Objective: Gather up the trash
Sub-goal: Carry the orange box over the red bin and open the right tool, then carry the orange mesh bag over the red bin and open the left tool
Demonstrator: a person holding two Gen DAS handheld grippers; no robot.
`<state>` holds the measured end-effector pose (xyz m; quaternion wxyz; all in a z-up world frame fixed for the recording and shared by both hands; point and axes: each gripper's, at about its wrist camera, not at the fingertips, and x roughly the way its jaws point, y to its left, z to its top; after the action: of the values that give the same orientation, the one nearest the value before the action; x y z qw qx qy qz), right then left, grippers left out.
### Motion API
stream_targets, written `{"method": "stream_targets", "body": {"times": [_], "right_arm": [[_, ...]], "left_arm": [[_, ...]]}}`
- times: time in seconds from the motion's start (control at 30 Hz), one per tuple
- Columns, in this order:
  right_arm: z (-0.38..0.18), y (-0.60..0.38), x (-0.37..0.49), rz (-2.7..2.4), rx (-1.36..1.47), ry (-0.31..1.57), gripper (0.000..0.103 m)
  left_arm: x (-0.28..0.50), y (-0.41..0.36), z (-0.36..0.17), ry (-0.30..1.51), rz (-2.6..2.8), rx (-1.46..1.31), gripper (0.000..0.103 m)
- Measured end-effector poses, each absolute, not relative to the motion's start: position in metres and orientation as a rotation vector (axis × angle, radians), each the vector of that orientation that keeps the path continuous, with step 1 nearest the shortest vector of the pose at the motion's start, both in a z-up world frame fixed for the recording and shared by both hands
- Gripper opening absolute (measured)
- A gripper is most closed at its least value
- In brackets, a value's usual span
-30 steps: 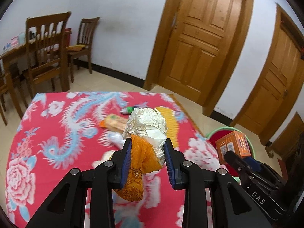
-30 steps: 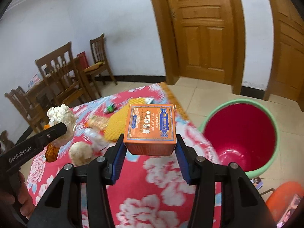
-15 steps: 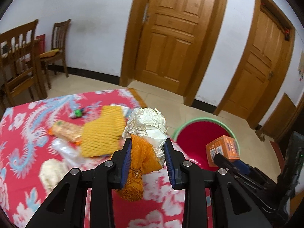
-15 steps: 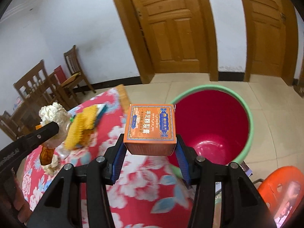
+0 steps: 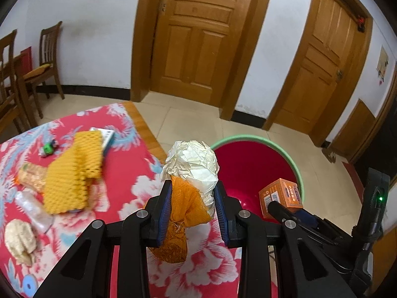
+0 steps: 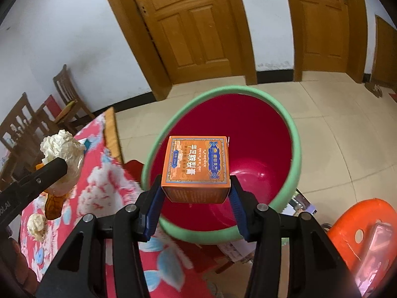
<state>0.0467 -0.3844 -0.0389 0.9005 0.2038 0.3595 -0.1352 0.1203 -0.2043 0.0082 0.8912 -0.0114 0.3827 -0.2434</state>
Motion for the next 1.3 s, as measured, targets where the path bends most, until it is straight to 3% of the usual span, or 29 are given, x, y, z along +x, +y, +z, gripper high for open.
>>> {"method": "stream_targets", "body": {"times": [0.8,1.07,1.2,1.3], "right_arm": [[-0.033,-0.404,0.031,-0.305,0.483,0.703,0.058],[-0.03,-0.403,0.027,-0.304,0.484,0.695,0.058],[-0.029,-0.402,0.029,-0.299,0.484,0.694,0.058],[-0.028,-0.401,0.029,-0.291,0.481,0.692,0.058]], "left_arm": [[0.112,-0.221,-0.018,0.883,-0.509,0.054,0.036],[0.102,-0.204,-0.028,0.915,-0.495,0.065,0.047],[0.098,-0.201,-0.024,0.904,-0.502,0.077,0.061],[0.096,-0.199,-0.02,0.898,-0.506,0.089,0.062]]}}
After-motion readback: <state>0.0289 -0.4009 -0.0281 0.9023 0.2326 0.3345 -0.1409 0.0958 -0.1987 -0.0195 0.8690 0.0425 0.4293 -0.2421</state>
